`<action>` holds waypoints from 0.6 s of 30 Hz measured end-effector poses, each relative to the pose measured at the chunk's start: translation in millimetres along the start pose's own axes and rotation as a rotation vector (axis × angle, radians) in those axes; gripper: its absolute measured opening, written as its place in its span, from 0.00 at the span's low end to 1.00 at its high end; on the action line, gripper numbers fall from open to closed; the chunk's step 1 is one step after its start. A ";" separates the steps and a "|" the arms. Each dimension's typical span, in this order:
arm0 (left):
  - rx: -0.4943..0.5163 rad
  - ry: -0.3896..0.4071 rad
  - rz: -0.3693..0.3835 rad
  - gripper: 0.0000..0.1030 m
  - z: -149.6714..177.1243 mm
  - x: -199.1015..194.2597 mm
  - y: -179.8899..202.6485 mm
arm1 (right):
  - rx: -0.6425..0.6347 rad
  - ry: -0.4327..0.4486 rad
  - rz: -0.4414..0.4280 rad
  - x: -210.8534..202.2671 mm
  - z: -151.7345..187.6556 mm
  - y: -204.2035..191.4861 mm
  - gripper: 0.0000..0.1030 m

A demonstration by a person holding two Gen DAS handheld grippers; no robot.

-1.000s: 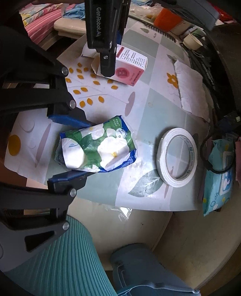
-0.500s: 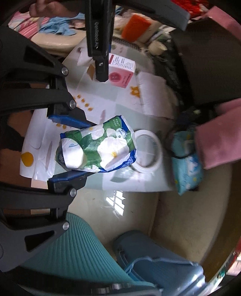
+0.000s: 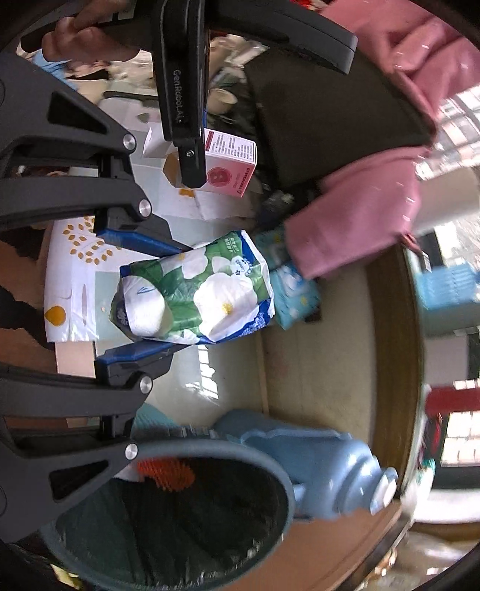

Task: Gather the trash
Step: 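Carry the white box and green packet over the teal wastebasket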

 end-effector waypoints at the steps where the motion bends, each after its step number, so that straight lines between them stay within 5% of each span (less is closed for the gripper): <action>1: 0.019 0.004 0.011 0.36 -1.2 -3.1 8.3 | 0.017 0.008 0.014 -6.8 -0.3 5.1 0.41; 18: 0.343 0.001 0.115 0.36 16.4 -11.4 158.9 | 0.234 0.086 0.205 -82.7 34.3 98.0 0.41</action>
Point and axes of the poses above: each gripper's, at about its wrist camera, not at the fingertips, and x roughly the way its jaws point, y to its right, z to its underside, the point moved 1 cm from there along x, roughly the way its jaws point, and after that the axes turned 13 degrees about -x, right-handed, at the moved point
